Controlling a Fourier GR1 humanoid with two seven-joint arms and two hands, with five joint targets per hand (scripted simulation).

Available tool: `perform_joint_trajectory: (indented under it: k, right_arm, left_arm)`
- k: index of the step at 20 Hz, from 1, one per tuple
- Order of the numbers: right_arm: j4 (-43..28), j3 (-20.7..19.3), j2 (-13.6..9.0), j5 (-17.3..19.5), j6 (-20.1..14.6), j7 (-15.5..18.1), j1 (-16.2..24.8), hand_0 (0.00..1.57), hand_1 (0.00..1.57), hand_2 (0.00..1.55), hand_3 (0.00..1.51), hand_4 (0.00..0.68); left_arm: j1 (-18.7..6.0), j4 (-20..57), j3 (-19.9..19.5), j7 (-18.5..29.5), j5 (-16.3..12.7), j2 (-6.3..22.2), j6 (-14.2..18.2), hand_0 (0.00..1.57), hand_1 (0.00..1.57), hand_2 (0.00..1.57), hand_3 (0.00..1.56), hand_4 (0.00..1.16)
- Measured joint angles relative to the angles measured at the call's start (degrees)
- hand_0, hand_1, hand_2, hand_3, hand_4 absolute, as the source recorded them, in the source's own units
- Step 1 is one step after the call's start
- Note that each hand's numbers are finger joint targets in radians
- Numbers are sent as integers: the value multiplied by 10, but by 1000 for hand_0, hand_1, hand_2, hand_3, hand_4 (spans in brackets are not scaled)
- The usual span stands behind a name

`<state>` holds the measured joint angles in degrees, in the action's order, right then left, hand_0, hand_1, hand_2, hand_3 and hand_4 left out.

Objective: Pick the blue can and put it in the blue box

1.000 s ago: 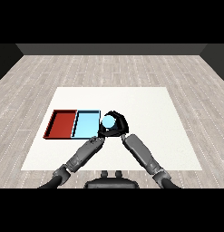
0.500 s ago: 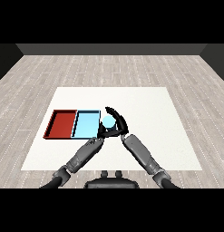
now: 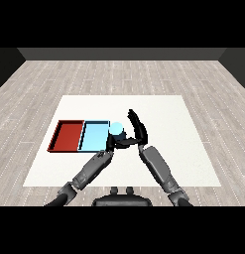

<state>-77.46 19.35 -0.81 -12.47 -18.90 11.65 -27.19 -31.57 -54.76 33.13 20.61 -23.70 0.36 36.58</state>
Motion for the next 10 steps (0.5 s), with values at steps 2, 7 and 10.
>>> perform_joint_trajectory:
  k: [2,7,10]
  right_arm:
    - [-20,-27,-12,-26,23,3,10,0,0,0,0,0]
    - [-102,-68,-37,-58,50,2,49,0,0,0,0,0]
    - [-154,-97,-56,-83,68,5,85,0,0,0,0,0]
  left_arm:
    - [9,-2,-10,3,2,2,-4,1571,1571,1571,1481,1147]
    - [15,10,-44,25,11,6,-5,1571,1571,1568,1468,1139]
    - [16,9,-69,26,13,33,-15,1571,1571,1566,1478,1152]
